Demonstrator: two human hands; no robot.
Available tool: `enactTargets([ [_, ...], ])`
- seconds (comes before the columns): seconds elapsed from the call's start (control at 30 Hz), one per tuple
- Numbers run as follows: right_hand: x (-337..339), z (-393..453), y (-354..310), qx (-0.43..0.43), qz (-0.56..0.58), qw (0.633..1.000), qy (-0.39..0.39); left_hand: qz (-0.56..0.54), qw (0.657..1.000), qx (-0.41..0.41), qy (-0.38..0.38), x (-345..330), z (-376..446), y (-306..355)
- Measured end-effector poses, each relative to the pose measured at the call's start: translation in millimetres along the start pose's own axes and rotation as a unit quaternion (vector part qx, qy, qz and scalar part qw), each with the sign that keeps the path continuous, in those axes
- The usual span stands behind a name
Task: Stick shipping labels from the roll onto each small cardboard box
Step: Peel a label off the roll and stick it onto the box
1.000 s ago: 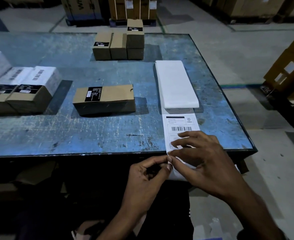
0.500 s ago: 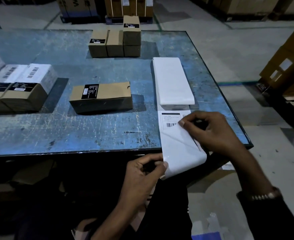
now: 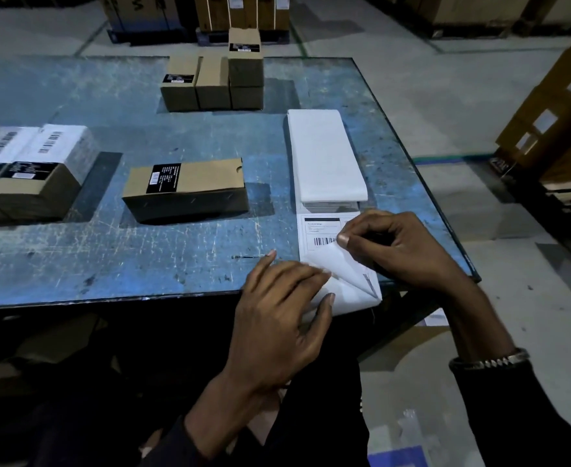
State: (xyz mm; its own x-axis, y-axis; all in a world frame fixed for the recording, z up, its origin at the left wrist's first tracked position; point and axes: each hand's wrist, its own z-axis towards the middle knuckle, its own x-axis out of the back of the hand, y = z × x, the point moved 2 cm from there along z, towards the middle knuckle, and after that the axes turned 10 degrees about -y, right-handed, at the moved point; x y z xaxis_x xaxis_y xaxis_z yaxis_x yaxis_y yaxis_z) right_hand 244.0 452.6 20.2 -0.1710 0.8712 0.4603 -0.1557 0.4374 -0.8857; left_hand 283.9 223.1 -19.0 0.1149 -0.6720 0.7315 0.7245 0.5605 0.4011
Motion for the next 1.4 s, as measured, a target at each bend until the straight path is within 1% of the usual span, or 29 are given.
enactTargets([
  [0.13,3.8,3.2,2.2,0.000,0.006,1.000,-0.005,0.008,0.999,-0.031,-0.007,-8.5,-9.4,-8.5],
  [0.2,9.7,7.2,5.3,-0.005,-0.003,0.999,0.044,0.012,0.999,-0.036,-0.009,-8.5,-9.2,-7.7],
  [0.27,18.7,12.8,10.6,-0.009,-0.020,0.992,0.125,0.013,0.999,-0.032,-0.012,-8.5,-8.3,-6.0],
  [0.3,21.7,15.1,13.2,-0.013,-0.018,0.988,0.151,0.010,0.999,-0.030,-0.014,-7.9,-7.4,-5.6],
  [0.33,23.1,16.8,15.0,-0.022,-0.014,0.987,0.159,0.005,0.999,-0.029,-0.015,-6.8,-5.3,-5.5],
  [0.43,20.0,17.2,16.8,-0.051,-0.005,0.991,0.126,-0.016,1.000,-0.013,-0.015,-0.4,7.7,-5.9],
  [0.53,20.3,16.3,17.5,-0.049,0.053,0.990,0.124,-0.063,0.996,0.056,-0.022,7.2,34.7,-10.1],
  [0.6,22.4,16.1,18.3,-0.046,0.071,0.988,0.129,-0.077,0.993,0.062,-0.064,10.0,55.9,-18.4],
  [0.67,22.7,15.3,19.0,-0.044,0.079,0.989,0.120,-0.082,0.986,0.032,-0.140,11.0,77.1,-30.6],
  [0.77,24.1,14.4,19.2,-0.047,0.101,0.988,0.105,-0.103,0.961,0.012,-0.256,7.5,100.0,-48.2],
  [0.83,26.2,15.2,20.2,-0.041,0.113,0.987,0.108,-0.110,0.945,0.020,-0.307,2.2,105.0,-57.8],
  [0.87,27.3,15.5,19.8,-0.031,0.114,0.986,0.115,-0.110,0.942,0.024,-0.317,-0.2,105.5,-61.3],
  [0.97,31.8,15.8,19.4,-0.001,0.095,0.985,0.147,-0.107,0.942,0.033,-0.316,-4.1,105.3,-66.4],
  [1.07,38.3,13.8,20.5,0.009,0.079,0.981,0.175,-0.092,0.941,0.039,-0.324,-4.1,104.3,-66.1],
  [1.2,49.0,5.6,23.4,0.010,0.141,0.961,0.238,-0.070,0.940,0.054,-0.329,-3.1,103.9,-62.4],
  [1.27,49.1,4.7,24.9,0.003,0.156,0.955,0.251,-0.058,0.938,0.062,-0.336,-3.7,103.9,-61.6],
  [1.4,49.6,5.7,25.5,-0.005,0.212,0.942,0.261,-0.002,0.935,0.055,-0.350,-6.2,105.1,-60.3],
])
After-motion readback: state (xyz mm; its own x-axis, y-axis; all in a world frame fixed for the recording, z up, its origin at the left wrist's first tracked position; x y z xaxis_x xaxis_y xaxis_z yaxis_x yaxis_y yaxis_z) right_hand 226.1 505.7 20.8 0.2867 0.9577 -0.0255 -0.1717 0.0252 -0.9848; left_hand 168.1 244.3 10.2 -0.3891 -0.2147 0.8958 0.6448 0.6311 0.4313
